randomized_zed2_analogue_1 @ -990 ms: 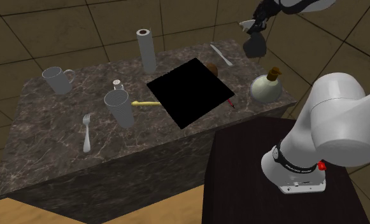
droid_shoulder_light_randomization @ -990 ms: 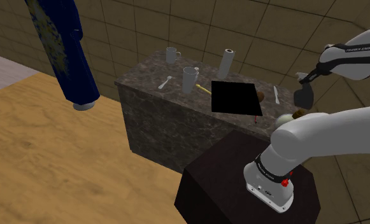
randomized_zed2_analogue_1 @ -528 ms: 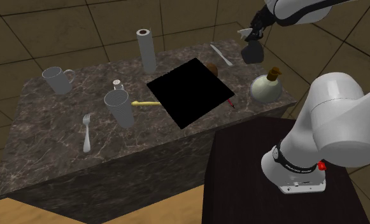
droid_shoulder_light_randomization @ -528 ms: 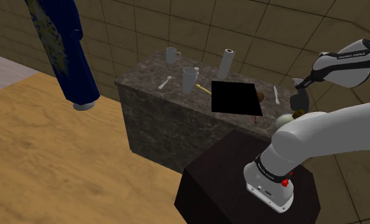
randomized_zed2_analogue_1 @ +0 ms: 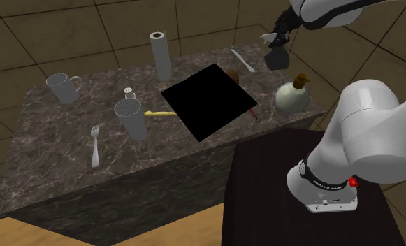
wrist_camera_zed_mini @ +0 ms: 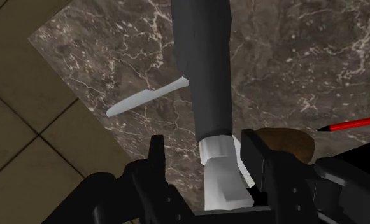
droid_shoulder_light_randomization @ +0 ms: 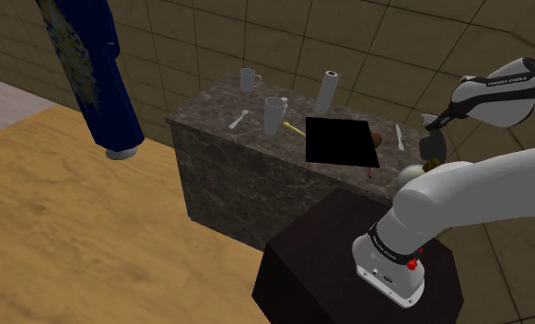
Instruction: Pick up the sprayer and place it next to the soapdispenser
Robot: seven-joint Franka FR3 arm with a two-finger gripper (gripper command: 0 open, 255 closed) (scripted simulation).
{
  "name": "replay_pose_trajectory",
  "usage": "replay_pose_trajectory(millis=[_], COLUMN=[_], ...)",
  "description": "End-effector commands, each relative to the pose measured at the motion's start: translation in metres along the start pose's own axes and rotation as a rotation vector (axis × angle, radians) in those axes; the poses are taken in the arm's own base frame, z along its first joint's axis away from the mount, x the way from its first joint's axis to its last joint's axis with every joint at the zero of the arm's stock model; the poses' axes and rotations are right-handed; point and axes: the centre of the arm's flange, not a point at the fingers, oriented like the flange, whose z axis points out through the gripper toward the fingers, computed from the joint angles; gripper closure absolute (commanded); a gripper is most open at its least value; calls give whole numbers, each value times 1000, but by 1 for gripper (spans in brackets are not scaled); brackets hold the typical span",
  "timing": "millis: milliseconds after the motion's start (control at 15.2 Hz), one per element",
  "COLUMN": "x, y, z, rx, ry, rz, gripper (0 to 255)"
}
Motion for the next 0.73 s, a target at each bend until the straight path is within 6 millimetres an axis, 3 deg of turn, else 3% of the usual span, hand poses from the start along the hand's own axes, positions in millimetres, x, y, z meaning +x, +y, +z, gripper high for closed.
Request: replay_pose_trajectory(millis=[0,264,528,660], x=[0,-1,-1,-1], y=[0,0,0,0], z=[0,0,-50,-50], rx=[1,1,1,1], ry=[-1,-1,-1,-1], rz=[1,1,1,1], gripper=[0,0,0,0])
